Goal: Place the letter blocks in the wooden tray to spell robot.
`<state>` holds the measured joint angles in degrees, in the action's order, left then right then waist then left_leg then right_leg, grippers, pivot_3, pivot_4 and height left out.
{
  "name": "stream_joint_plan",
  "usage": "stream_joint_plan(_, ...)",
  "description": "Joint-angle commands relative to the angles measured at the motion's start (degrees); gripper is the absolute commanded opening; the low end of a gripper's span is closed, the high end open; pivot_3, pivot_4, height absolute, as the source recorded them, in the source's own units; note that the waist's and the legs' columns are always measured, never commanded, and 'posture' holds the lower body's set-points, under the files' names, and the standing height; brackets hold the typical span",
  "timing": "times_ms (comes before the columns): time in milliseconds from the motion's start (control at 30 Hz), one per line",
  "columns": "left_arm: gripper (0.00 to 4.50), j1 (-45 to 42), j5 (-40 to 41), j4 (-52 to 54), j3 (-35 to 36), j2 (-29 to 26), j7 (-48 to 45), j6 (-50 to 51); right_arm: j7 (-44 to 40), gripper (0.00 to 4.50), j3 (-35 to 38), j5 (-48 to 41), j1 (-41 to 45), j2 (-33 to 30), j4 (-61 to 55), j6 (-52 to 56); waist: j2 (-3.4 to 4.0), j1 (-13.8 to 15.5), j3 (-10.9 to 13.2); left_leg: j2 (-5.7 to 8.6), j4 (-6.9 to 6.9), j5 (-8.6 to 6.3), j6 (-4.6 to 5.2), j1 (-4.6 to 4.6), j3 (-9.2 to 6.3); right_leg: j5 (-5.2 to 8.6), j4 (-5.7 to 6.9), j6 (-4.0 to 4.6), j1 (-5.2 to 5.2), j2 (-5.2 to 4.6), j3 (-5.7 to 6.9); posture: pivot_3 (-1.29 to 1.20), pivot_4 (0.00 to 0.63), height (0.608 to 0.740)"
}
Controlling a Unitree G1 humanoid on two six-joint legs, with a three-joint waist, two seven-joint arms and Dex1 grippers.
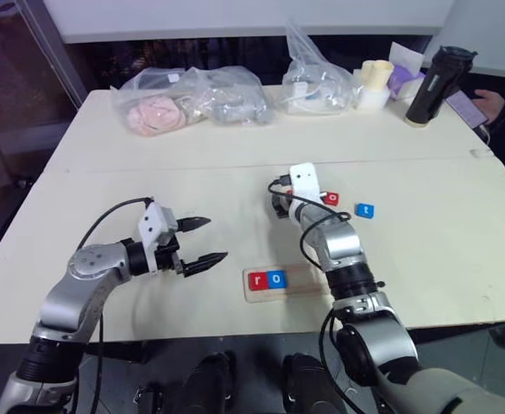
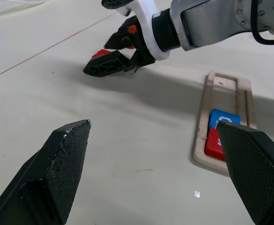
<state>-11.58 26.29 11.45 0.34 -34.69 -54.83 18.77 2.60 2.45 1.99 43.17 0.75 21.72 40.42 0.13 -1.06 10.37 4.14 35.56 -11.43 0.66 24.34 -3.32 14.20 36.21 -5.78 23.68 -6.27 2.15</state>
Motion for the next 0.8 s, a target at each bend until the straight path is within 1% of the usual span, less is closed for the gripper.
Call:
stream_joint_plan(33,4.47,-0.77,-0.93,0.51,0.12,0.27,0.51,-1.50,3.13,4.50,3.24,-1.98,0.06,2.02,-0.34,5.53,0.00,0.03,-0.02,-0.03,0.00,0.00,0.00,0.00,0.00,-0.01,0.00,0.01,0.00,0.03,0.00,0.00,0.150,0.738)
stream_joint_plan(100,4.47,-1.21,-1.18,0.09,0.03,0.57,0.57,-1.47,3.55,4.50,3.90,-2.55,-0.81,2.54,-2.27,7.94,0.01,0.18,-0.03,-0.03,0.00,0.00,0.00,-0.02,0.00,-0.01,0.01,0.02,0.00,0.04,-0.01,0.00,0.150,0.738)
stream_joint_plan(133,4.50,-1.53,-1.33,-0.23,-0.02,0.77,0.62,-1.44,3.95,4.09,4.61,-3.03,-1.23,2.94,-3.19,9.32,0.01,0.26,-0.03,-0.03,-0.01,0.00,0.00,-0.02,-0.01,-0.01,0.01,0.02,-0.01,0.04,-0.01,0.00,0.150,0.738)
stream_joint_plan(167,4.50,-1.79,-1.52,-0.55,-0.07,0.93,0.64,-1.49,4.24,3.95,5.07,-3.37,-1.55,3.20,-3.80,10.24,0.00,0.31,-0.04,-0.03,0.00,0.00,0.00,-0.02,-0.02,-0.01,0.01,0.02,-0.01,0.04,-0.01,0.00,0.150,0.738)
stream_joint_plan(233,4.50,-2.26,-1.85,-0.96,-0.19,1.25,0.65,-1.55,4.60,3.21,5.68,-3.76,-1.89,3.37,-4.36,11.00,-0.03,0.26,-0.06,-0.02,0.00,0.00,0.00,-0.02,-0.02,-0.01,0.00,0.02,-0.01,0.04,-0.01,0.00,0.150,0.738)
stream_joint_plan(267,4.50,-2.55,-2.02,-1.17,-0.23,1.45,0.68,-1.55,4.59,2.70,5.77,-3.79,-1.94,3.27,-4.35,10.92,-0.03,0.25,-0.06,-0.01,-0.01,0.00,0.00,-0.02,-0.02,-0.01,0.00,0.02,-0.02,0.04,-0.01,0.00,0.150,0.738)
stream_joint_plan(300,4.50,-2.90,-2.17,-1.48,-0.30,1.60,0.66,-1.59,4.69,2.38,6.01,-3.83,-1.81,3.15,-3.97,10.56,-0.03,0.17,-0.06,-0.01,0.00,0.00,0.00,-0.02,-0.01,-0.01,0.00,0.02,-0.02,0.04,-0.01,0.00,0.150,0.738)
stream_joint_plan(333,4.50,-3.17,-2.33,-1.75,-0.41,1.69,0.63,-1.73,4.83,1.82,6.48,-3.97,-1.62,3.12,-3.60,10.12,-0.03,0.15,-0.06,-0.02,-0.01,0.00,0.00,-0.03,-0.01,-0.01,0.00,0.02,-0.02,0.04,-0.01,0.00,0.150,0.738)
stream_joint_plan(367,4.50,-3.44,-2.53,-1.98,-0.53,1.77,0.62,-1.87,5.01,1.40,7.11,-4.21,-1.30,3.09,-3.31,10.00,-0.03,0.12,-0.07,-0.02,-0.01,0.00,0.00,-0.03,-0.01,-0.01,0.00,0.02,-0.02,0.05,-0.01,0.00,0.150,0.738)
stream_joint_plan(400,4.50,-3.73,-2.62,-2.23,-0.60,1.88,0.62,-1.95,5.01,1.15,7.37,-4.35,-0.96,2.88,-3.22,9.87,-0.03,0.06,-0.07,-0.03,-0.01,0.00,0.00,-0.04,-0.02,-0.01,0.00,0.02,-0.03,0.05,-0.01,0.00,0.150,0.738)
stream_joint_plan(500,4.50,-4.39,-2.65,-2.77,-1.01,1.99,0.30,-1.98,4.23,1.16,7.59,-4.94,-0.28,1.42,-7.20,12.96,-0.03,0.07,-0.07,-0.03,-0.04,0.00,0.00,-0.05,-0.01,-0.01,0.01,0.02,-0.03,0.05,-0.01,0.00,0.150,0.738)
stream_joint_plan(567,4.50,-4.72,-2.63,-3.00,-1.39,2.20,-0.13,-2.07,0.69,1.16,4.72,-4.91,-1.70,-2.39,-16.13,17.45,0.00,0.43,-0.05,-0.03,-0.04,0.00,0.00,-0.05,-0.01,-0.01,0.00,0.01,-0.03,0.05,-0.01,0.00,0.150,0.738)
stream_joint_plan(667,4.50,-5.04,-2.50,-2.91,-2.00,2.46,-0.87,-2.21,-3.34,1.16,3.81,-7.03,-5.59,-8.04,-30.38,28.19,0.04,0.64,-0.01,0.07,-0.04,0.01,0.01,0.09,0.00,-0.01,-0.02,0.00,0.03,-0.06,0.00,0.00,0.150,0.738)
stream_joint_plan(733,4.50,-4.49,-2.31,-1.89,-3.19,2.19,-2.36,-2.04,-7.11,1.16,6.73,-9.95,-11.04,-14.26,-44.00,41.25,0.02,0.69,-0.02,0.11,-0.05,-0.01,0.04,0.17,0.02,-0.01,-0.05,-0.01,0.08,-0.12,0.01,0.00,0.150,0.738)
stream_joint_plan(800,4.50,-3.74,-2.08,-1.02,-4.08,1.90,-3.79,-2.00,-11.16,1.16,9.39,-13.16,-17.08,-20.36,-55.06,50.03,0.02,0.79,-0.02,0.12,-0.10,-0.04,0.08,0.16,0.02,0.02,-0.09,-0.05,0.08,-0.16,0.03,0.00,0.150,0.738)
